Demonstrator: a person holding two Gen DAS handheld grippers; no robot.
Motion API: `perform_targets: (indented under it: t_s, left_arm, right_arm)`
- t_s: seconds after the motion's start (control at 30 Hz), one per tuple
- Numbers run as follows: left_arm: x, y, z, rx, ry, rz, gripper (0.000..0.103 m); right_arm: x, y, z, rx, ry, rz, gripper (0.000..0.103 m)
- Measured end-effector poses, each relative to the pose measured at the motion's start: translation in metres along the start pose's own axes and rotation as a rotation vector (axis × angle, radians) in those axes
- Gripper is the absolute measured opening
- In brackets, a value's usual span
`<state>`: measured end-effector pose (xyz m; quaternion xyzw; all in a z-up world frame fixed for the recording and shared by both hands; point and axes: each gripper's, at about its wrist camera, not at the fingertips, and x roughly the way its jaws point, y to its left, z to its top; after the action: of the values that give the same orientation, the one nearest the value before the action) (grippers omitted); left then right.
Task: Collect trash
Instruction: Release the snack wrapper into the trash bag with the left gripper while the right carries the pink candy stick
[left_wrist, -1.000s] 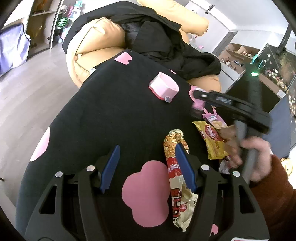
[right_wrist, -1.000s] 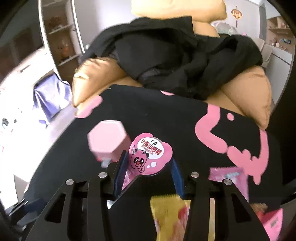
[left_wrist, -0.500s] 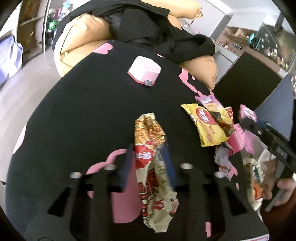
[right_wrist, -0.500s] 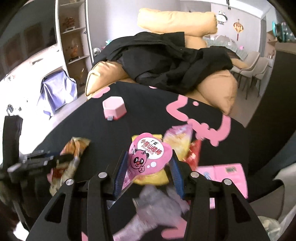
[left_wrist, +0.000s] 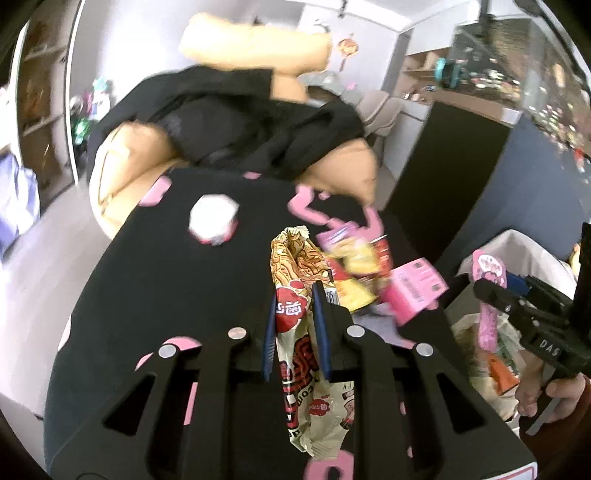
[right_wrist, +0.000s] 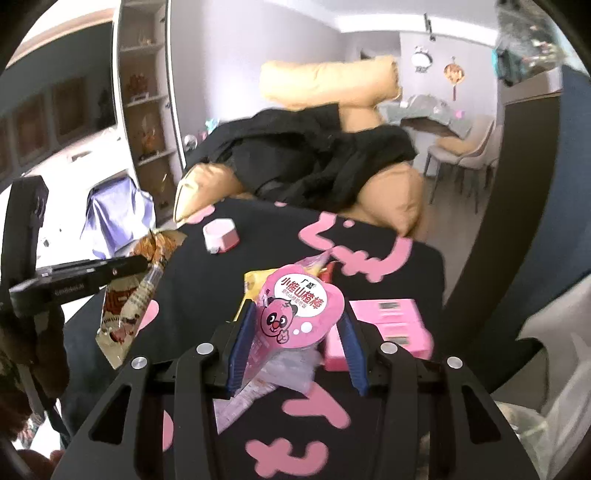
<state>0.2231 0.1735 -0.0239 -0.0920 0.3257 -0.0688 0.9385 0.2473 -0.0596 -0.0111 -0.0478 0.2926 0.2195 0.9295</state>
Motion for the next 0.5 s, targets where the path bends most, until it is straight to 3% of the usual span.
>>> perform_targets:
  t_s: [0.2, 0.5]
  left_arm:
    - [-0.019, -0.063, 0.016, 0.084, -0.062, -0.068, 0.018]
    - [-0.007, -0.174, 0.02, 0.149, -0.026, -0.356, 0.018]
  right_arm:
    - [-0.054, -0.035, -0.013, 0.022, -0.078, -0.06, 0.043]
    - [-0.135, -0.11, -0.044, 0.093, -0.174, -0.236, 0.043]
